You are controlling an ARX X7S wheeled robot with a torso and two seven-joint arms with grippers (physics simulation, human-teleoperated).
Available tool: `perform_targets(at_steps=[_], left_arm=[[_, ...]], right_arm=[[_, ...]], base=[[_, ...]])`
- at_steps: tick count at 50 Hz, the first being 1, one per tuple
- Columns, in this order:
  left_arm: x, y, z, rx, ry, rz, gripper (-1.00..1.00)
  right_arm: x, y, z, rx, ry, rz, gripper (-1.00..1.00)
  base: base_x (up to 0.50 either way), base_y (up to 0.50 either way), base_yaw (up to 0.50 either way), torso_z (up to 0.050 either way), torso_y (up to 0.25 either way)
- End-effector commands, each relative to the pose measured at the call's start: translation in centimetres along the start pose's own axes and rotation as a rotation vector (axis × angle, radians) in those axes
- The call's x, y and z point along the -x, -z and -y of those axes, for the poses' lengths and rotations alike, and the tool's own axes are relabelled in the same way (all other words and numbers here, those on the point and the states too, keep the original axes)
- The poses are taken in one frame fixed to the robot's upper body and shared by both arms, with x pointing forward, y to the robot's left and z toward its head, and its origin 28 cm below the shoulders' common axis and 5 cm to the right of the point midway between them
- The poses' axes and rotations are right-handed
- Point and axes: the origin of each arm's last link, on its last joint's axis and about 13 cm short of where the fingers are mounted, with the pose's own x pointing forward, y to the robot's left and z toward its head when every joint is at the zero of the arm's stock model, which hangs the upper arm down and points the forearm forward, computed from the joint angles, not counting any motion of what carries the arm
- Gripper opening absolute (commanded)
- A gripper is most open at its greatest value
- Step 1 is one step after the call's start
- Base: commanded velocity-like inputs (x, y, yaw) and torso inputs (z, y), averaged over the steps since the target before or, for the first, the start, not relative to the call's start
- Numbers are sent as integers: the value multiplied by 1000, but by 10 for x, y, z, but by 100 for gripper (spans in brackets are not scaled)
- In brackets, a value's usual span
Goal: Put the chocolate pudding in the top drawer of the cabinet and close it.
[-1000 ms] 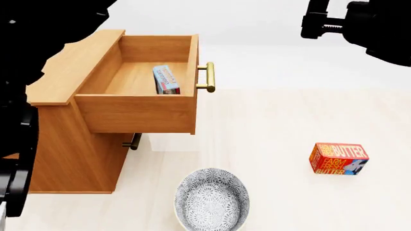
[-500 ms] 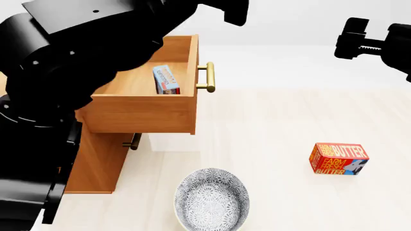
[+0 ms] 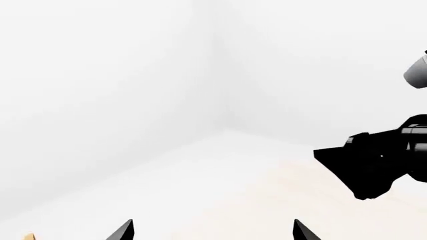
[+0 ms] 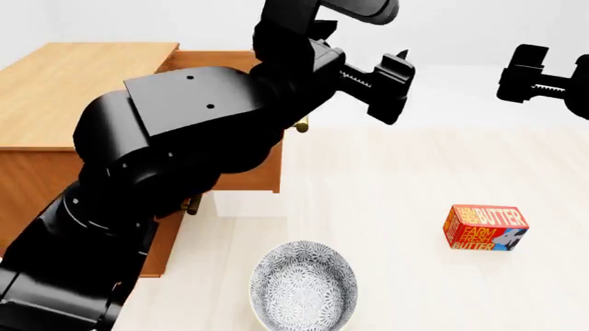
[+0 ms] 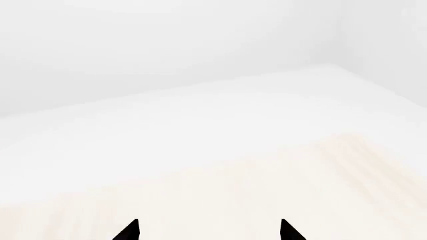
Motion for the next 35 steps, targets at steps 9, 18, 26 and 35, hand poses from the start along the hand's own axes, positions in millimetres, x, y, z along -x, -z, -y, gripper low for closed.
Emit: perform_targets(at_steps=[9,18,26,35], left_arm=[[1,36,20,-8,60,-81,100],[1,53,27,-16,83,-122,100],[1,69,35,-8,108,-156,100],[-5,95,38,16,123,-223,100]], right_arm=[[0,9,3,-3,21,-18,100],[-2,11,3,-6,27,-22,100],[-2,14,3,-5,29,-28,100],[-2,18,6,-10,33,-36,100]], base=[[0,0,0,0,0],[0,0,0,0,0],[0,0,0,0,0],[0,0,0,0,0]])
